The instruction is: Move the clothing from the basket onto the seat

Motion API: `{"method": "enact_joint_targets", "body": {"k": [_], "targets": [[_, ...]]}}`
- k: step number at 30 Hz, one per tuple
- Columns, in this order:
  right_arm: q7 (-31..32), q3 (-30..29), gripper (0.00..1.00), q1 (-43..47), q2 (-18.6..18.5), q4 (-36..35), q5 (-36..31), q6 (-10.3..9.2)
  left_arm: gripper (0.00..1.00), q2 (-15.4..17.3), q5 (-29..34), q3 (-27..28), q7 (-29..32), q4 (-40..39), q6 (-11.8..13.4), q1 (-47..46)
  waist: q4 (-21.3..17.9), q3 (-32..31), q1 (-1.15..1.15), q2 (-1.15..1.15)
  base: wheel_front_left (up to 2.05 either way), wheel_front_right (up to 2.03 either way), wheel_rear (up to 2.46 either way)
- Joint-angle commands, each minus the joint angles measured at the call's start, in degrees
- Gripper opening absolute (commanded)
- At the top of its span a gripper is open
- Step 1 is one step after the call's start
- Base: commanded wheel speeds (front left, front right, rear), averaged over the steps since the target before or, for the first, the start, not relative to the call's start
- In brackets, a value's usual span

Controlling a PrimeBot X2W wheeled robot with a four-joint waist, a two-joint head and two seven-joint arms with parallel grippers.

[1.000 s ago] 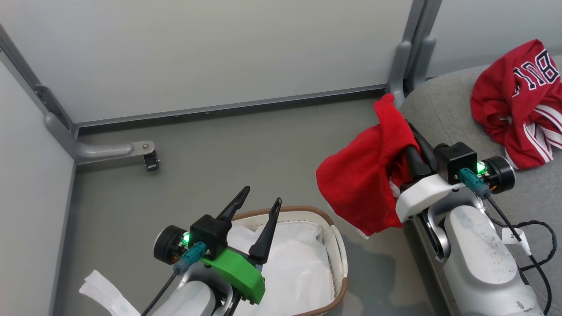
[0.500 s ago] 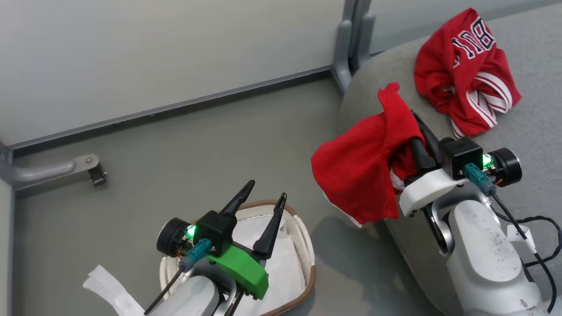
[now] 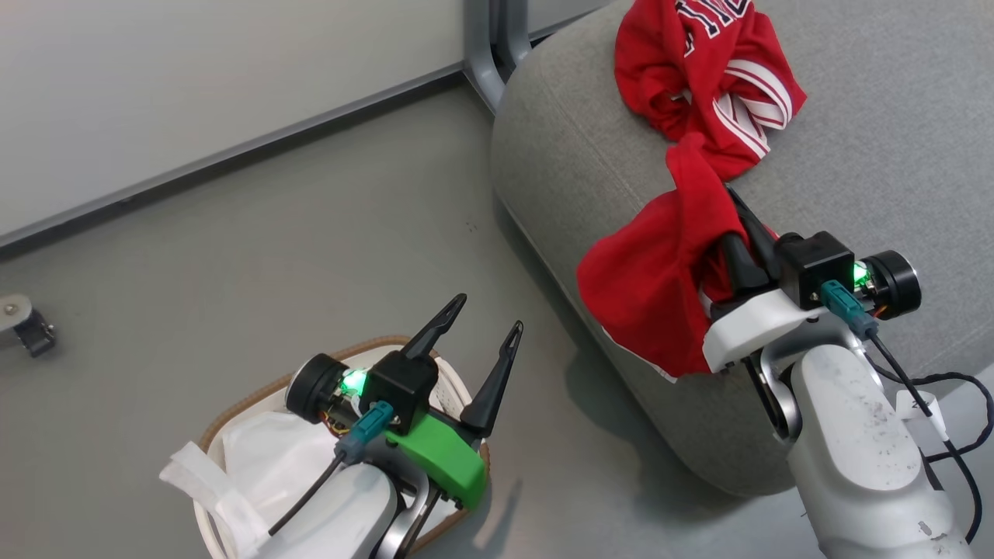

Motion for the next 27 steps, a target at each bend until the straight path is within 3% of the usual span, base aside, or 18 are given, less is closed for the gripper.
{"method": "enact_joint_targets", "body": {"k": [1,7,12,18,27], "targets": [[-0.3,0.1,0.00,-0.9,0.0,-0.1,0.1,-0.08,1.00,0.4,0.6,0.0,0.1,-0.2,-0.2,-1.1,-1.9,3.0,0.00,0.00,0.00,0.00,0.00],[-0.3,-0.5,0.00,-5.6,-1.6,0.4,-0.2,-0.08,1.00,1.3,1.2,-0.3,0.9,-0.9,-0.1,-2.6,-0.7,6.0,0.00,0.00,0.00,0.00,0.00],[-0.3,-2.1,0.00,-14.0,-5.7,0.9,-1.7,-0.08,1.00,1.6,2.0,-0.6,1.4,-2.1,0.4,-3.7,1.3,8.6,0.00,0.00,0.00,0.00,0.00],[1.6,-5.3,0.00,-27.3,-13.4,2.7,-3.5,-0.08,1.00,1.9,2.5,-0.3,1.7,-4.4,1.5,-4.8,4.6,11.8,0.00,0.00,0.00,0.00,0.00],[9.0,-10.2,0.00,-41.3,-27.9,6.7,-5.2,-0.07,1.00,3.8,4.3,-0.5,3.7,-9.1,3.0,-6.3,9.7,17.4,0.00,0.00,0.00,0.00,0.00]]}}
